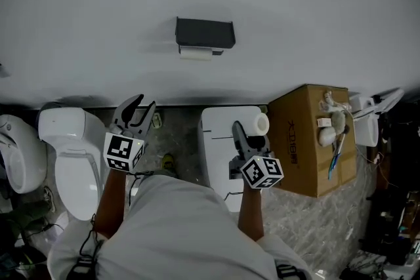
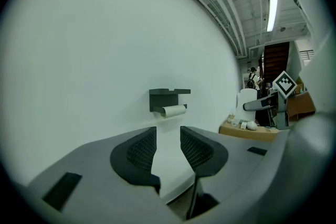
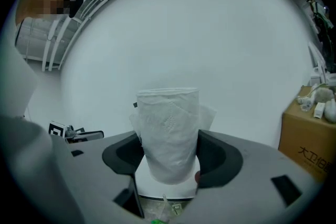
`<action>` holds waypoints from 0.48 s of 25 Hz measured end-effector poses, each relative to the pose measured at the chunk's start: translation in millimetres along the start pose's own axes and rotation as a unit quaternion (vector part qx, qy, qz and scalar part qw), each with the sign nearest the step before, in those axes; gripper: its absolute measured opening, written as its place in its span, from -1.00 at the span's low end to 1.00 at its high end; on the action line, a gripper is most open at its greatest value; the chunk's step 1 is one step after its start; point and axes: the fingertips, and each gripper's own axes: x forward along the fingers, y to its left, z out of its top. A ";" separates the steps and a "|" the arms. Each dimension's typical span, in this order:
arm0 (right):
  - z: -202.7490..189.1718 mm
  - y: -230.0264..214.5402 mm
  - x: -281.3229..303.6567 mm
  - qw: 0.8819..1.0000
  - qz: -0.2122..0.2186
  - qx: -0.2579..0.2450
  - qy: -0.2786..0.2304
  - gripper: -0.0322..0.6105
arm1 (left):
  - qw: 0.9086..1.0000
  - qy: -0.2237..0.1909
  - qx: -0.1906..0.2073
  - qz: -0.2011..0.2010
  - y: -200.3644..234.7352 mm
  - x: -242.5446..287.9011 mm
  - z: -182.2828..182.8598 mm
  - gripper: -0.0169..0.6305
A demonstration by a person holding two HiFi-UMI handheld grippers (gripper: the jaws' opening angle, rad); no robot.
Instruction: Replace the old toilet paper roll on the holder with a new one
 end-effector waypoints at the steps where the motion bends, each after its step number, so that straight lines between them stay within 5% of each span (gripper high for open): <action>1: 0.9 1.7 6.3 1.000 -0.002 -0.002 -0.002 0.02 | 1.000 0.000 0.000 -0.003 5.4 5.1 0.9 -0.49; 12: 7.2 -1.1 35.9 1.000 -0.015 -0.004 -0.012 0.02 | 0.999 -0.005 0.027 -0.027 19.5 39.9 13.2 -0.49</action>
